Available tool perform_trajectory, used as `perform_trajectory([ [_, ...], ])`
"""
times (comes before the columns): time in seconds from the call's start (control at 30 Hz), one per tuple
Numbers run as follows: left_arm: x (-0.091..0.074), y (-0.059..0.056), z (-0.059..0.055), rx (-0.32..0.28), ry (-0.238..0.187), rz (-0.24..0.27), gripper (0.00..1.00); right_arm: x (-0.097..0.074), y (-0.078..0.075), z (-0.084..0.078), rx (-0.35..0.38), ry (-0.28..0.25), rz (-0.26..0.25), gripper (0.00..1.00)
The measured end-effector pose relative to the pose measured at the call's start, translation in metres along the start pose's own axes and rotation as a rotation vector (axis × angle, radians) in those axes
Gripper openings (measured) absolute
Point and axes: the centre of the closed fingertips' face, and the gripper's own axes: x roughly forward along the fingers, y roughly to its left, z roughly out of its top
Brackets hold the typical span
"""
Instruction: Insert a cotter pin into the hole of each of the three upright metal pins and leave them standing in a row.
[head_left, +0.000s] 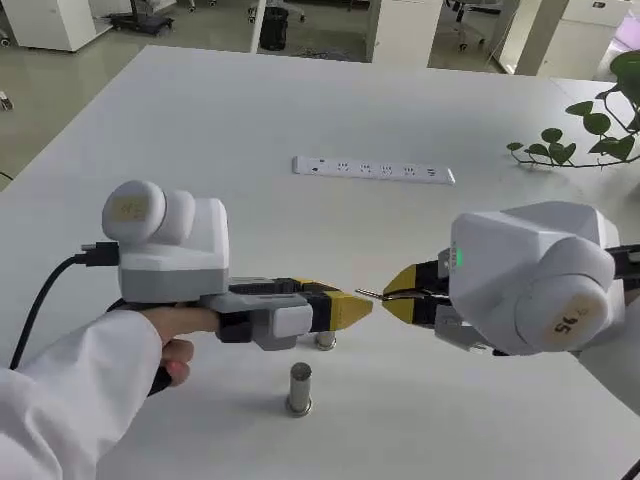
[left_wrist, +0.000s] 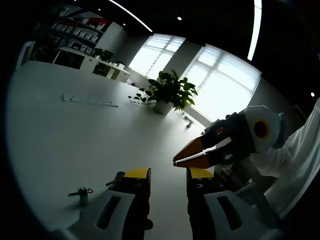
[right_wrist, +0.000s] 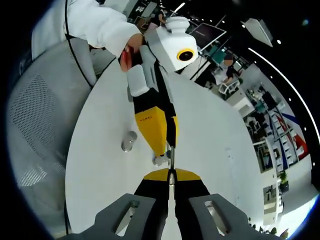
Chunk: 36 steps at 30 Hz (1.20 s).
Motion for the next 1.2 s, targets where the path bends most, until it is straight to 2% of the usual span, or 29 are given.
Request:
perform_trajectory([
  [0.13,0.001,-0.007,-0.001,-0.034,0.005,-0.034,0.18,0.000,0.003,0.004,-0.005,-0.005,-0.006,0.00],
  [0.23,0.001,-0.008,-0.001,-0.047,0.008,-0.036,0.10,0.001,0.007,0.005,-0.008,-0.007,-0.004,0.00],
  [0.4,0.001,-0.006,-0.003,-0.059,0.027,-0.036,0.05,0.002,0.010,0.007,-0.012,-0.010,-0.002,0.00],
  [0.63,0.003,-0.009,-0.007,-0.069,0.047,-0.052,0.01,0.002,0.011,0.008,-0.034,-0.010,0.000,0.00],
  [0.93,0.000,-0.010,-0.010,-0.082,0.063,-0.051,0.01,0.003,0.013,0.011,-0.048,-0.014,0.011,0.00],
  [1.0,0.000,-0.010,-0.010,-0.071,0.064,-0.047,0.01,0.004,0.013,0.012,-0.050,-0.015,0.010,0.00],
  [1.1,-0.002,-0.010,-0.012,-0.010,0.066,-0.035,0.01,0.005,0.015,0.012,-0.057,-0.013,0.014,0.00],
  [1.13,-0.002,-0.010,-0.013,-0.023,0.072,-0.034,0.01,0.005,0.016,0.012,-0.059,-0.012,0.020,0.00],
  [1.2,-0.003,-0.009,-0.016,-0.136,0.085,-0.022,0.01,0.006,0.018,0.012,-0.069,-0.012,0.023,0.00],
])
